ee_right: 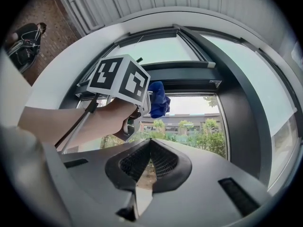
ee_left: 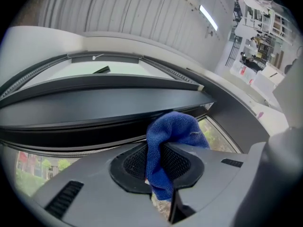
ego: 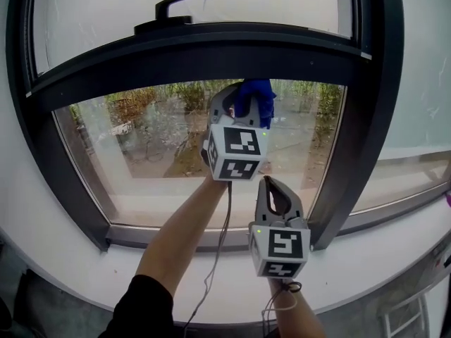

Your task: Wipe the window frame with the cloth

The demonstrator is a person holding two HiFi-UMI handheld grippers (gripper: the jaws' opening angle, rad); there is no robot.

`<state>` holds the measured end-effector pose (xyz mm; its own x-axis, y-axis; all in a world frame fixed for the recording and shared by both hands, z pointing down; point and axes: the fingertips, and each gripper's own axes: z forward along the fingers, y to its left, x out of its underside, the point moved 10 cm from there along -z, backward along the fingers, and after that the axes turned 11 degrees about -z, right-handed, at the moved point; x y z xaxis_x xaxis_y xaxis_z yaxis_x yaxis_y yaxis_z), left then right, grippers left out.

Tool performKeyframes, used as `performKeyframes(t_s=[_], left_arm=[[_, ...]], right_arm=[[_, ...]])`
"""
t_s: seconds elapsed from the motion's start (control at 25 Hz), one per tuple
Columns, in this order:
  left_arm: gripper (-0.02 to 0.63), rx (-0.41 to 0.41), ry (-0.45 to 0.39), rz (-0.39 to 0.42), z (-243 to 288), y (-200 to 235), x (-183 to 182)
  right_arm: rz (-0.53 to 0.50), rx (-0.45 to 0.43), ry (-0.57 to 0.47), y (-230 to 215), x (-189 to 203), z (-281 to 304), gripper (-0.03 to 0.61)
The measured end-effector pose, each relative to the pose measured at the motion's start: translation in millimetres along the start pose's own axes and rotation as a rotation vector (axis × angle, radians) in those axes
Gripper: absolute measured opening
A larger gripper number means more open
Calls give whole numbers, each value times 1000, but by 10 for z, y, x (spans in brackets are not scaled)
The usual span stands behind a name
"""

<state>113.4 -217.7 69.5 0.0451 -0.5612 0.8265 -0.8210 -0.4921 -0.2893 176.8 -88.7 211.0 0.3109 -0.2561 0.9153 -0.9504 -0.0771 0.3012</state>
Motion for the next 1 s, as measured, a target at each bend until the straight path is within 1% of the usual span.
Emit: performKeyframes(t_s=[0.16,0.32,0.52,0.68,0.76,1.0], left_arm=[[61,-5,-2,-7,-116,229,58],[61,-13,0,4,-207,412,79],[61,-21,-11,15,-306,599,97],[61,-13,-40,-34,-394,776,151],[61,-14,-38,-30,-435,837,176],[61,-43,-17,-7,-542,1033,169]], right_arm=[[-14,-15,-10,116,-29,118,6],[-35,-31,-25,190,-61,251,6],[-9,-28,-58,277,-207,391,6],[-65,-43,-89,345,-290,497,6],[-93,-55,-94,363,-318,541,6],[-107,-85,-131,484,-447,652,6]])
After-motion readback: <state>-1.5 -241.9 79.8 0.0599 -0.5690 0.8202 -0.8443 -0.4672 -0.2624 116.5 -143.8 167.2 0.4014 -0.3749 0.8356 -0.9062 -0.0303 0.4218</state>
